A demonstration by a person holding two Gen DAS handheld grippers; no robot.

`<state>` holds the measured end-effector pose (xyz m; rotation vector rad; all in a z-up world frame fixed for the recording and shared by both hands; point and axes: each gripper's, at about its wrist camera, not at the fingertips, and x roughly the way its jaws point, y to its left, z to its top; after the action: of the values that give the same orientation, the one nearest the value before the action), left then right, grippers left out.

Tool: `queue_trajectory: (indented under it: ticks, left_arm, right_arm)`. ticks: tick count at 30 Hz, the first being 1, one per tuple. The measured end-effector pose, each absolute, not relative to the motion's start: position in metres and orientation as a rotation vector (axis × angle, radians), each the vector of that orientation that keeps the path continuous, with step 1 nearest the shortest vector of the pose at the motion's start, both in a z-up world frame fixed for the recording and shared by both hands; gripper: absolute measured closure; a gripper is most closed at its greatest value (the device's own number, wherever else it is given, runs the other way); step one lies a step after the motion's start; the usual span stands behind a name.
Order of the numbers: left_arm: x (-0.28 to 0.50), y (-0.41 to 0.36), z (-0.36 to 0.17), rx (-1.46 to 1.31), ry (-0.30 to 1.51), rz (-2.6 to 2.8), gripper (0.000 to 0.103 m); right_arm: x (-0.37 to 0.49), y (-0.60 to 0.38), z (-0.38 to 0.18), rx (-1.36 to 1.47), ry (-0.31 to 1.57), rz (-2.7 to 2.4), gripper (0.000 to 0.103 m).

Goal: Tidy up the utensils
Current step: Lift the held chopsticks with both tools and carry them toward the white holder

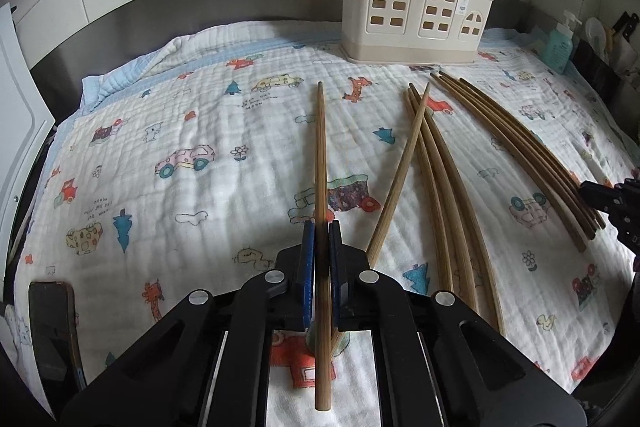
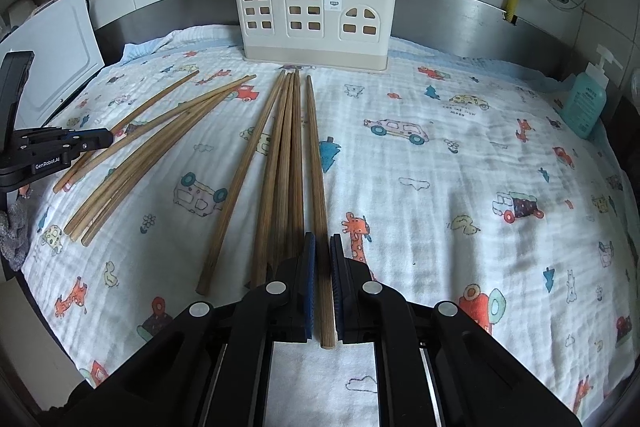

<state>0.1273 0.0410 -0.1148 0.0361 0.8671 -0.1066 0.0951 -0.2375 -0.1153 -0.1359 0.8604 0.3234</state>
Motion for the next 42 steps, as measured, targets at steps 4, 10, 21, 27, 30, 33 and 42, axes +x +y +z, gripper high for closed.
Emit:
queue_trajectory:
  ticks: [4, 10, 21, 27, 30, 33, 42]
  left_arm:
    - [0.122, 0.043, -0.105, 0.022, 0.850, -0.117, 0.098]
    - [0.112, 0.043, -0.087, -0.016, 0.813, -0.141, 0.098]
    - [0.110, 0.046, -0.068, -0.079, 0.794, -0.170, 0.098]
    - [0.111, 0.044, -0.053, -0.093, 0.780, -0.206, 0.098]
    - [0.113, 0.040, -0.043, -0.070, 0.766, -0.213, 0.098]
    - [0.118, 0.035, -0.045, -0.054, 0.800, -0.226, 0.098]
    - [0.131, 0.022, -0.069, -0.014, 0.928, -0.252, 0.098]
  right_arm:
    - [0.088, -0.236, -0.106, -0.130, 0.835, 0.323, 0.096]
    - [0.079, -0.237, -0.077, -0.114, 0.752, 0.320, 0.096]
    - [0.076, -0.238, -0.032, -0.060, 0.636, 0.327, 0.096]
    - [0.078, -0.236, -0.017, -0.047, 0.600, 0.336, 0.096]
    - [0.080, -0.234, -0.011, -0.044, 0.583, 0.340, 0.096]
    - [0.081, -0.233, -0.006, -0.038, 0.570, 0.344, 0.096]
    - [0.080, -0.232, 0.002, -0.032, 0.549, 0.350, 0.096]
